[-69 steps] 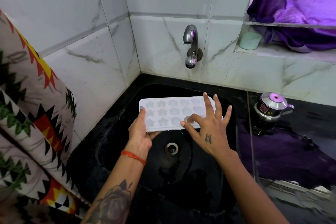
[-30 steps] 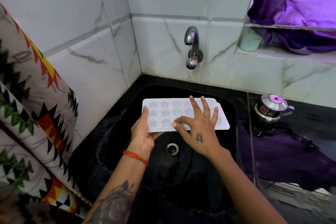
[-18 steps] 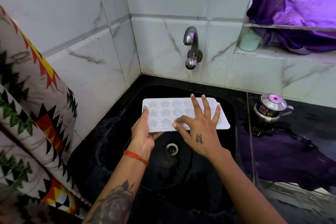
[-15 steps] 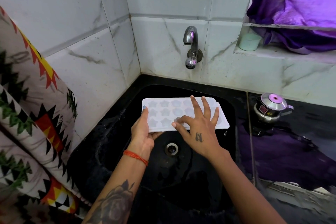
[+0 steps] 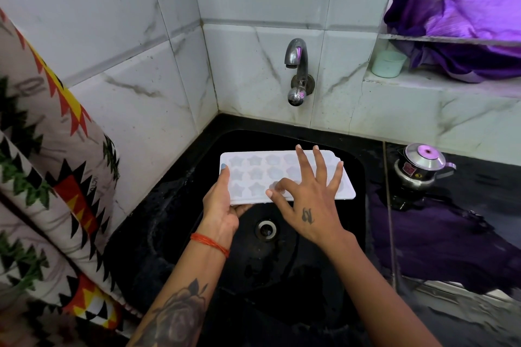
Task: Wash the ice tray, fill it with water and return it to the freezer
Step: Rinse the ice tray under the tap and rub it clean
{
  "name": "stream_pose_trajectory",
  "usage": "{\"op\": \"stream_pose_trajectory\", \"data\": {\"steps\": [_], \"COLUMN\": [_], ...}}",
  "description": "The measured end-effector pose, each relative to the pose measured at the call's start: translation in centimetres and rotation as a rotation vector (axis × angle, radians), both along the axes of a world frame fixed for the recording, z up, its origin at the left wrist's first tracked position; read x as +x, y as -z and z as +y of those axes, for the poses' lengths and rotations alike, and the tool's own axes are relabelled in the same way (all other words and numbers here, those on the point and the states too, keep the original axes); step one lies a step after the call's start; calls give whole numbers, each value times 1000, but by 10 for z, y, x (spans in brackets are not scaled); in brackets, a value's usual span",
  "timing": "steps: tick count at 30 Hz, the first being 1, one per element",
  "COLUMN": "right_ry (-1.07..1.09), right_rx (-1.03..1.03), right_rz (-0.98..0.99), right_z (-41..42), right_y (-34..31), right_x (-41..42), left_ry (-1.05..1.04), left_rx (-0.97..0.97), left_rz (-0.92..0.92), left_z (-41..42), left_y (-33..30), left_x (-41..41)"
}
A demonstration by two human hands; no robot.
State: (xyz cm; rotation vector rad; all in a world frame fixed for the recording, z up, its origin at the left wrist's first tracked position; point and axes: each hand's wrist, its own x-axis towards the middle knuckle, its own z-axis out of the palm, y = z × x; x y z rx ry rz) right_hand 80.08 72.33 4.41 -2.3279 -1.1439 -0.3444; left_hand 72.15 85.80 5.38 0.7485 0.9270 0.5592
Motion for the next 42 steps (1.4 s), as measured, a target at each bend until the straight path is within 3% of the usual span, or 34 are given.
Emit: {"op": "stream_pose_trajectory", "data": {"steps": [6,14,23,36,42], "right_ry": [-23,3,-61,-100,-66], "right_rx": [31,16,210,-39,-79], "right_rz": [212,82,107,81,-32], "right_z": [1,-2,7,13,13], "right_y": [-3,-1,-4,-10,-10], "right_x": [-2,0,-10,-16,-16], "left_ry": [-3,-6,9,15,16], "left_rx": [0,5,6,-11,-21], "left_rz": [4,5,-2,-7,-18], "left_z": [-1,-5,-8,-13,-15], "left_y": [-1,-5,-9,-14,-17], "left_x": [-1,-3,-4,-6,-6]}}
